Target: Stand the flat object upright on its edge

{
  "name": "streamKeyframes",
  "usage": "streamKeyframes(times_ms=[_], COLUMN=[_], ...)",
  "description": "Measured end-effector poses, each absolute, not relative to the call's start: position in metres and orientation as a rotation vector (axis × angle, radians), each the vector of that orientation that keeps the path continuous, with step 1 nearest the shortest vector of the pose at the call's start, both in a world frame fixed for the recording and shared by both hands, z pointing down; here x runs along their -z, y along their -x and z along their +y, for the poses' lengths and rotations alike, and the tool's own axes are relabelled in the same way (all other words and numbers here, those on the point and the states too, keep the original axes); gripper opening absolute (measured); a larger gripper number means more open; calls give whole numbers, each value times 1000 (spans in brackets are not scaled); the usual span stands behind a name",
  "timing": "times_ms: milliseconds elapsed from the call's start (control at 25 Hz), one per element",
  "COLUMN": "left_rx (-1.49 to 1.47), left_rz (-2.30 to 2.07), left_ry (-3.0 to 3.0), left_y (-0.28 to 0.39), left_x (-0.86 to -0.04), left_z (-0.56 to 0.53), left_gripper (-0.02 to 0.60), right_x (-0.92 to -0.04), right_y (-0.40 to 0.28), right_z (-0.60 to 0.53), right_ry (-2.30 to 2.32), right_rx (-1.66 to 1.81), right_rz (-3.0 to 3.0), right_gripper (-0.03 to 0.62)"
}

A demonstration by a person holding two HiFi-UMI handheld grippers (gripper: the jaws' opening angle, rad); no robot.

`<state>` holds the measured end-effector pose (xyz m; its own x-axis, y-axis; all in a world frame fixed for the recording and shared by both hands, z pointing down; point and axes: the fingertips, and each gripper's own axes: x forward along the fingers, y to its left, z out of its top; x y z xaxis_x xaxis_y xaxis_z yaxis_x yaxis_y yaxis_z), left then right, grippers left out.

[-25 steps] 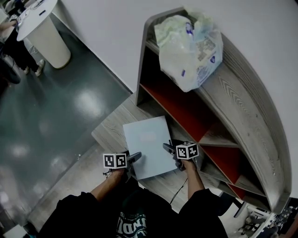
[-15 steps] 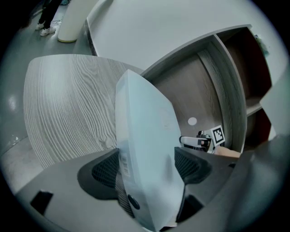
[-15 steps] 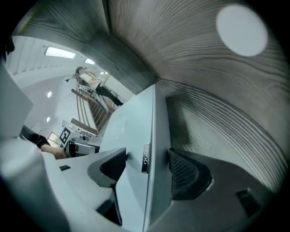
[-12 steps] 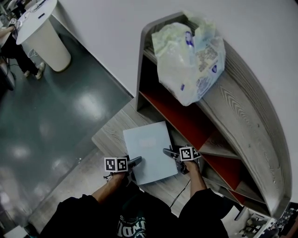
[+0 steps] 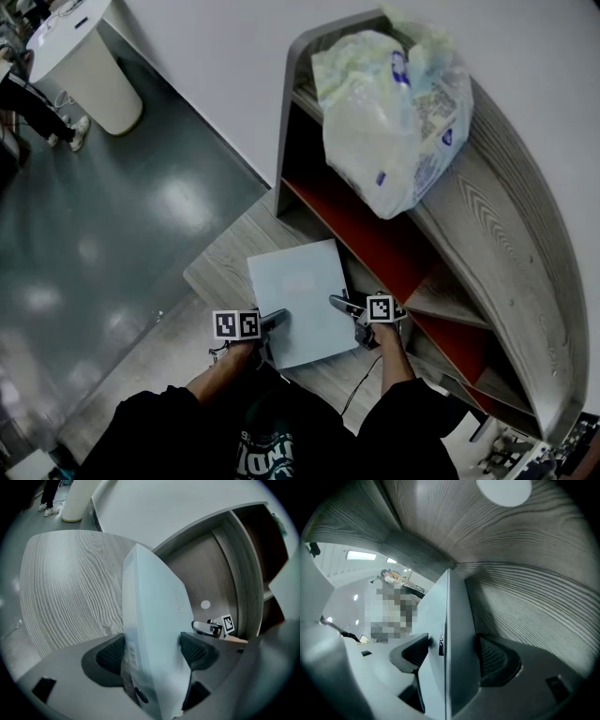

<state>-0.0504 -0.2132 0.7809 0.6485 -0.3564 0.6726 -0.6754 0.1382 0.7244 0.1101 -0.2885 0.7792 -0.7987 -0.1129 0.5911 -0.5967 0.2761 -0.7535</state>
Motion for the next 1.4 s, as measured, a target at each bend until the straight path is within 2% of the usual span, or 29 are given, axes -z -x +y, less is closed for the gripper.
streamKeyframes(times_ms=[640, 1400], left_rx=[-307, -355], left_rz=[-921, -934], left_ry=[-1479, -1708], left_y=[61, 65], left_x=[-771, -719], left_z=[-215, -202], left_gripper=[354, 354], right_x=[-768, -717], right_y=[-110, -112], right_z=[-278, -246], right_ry=[-824, -882], right_rx=[-1591, -1454], right_rz=[-2156, -2282], right_gripper=[282, 282])
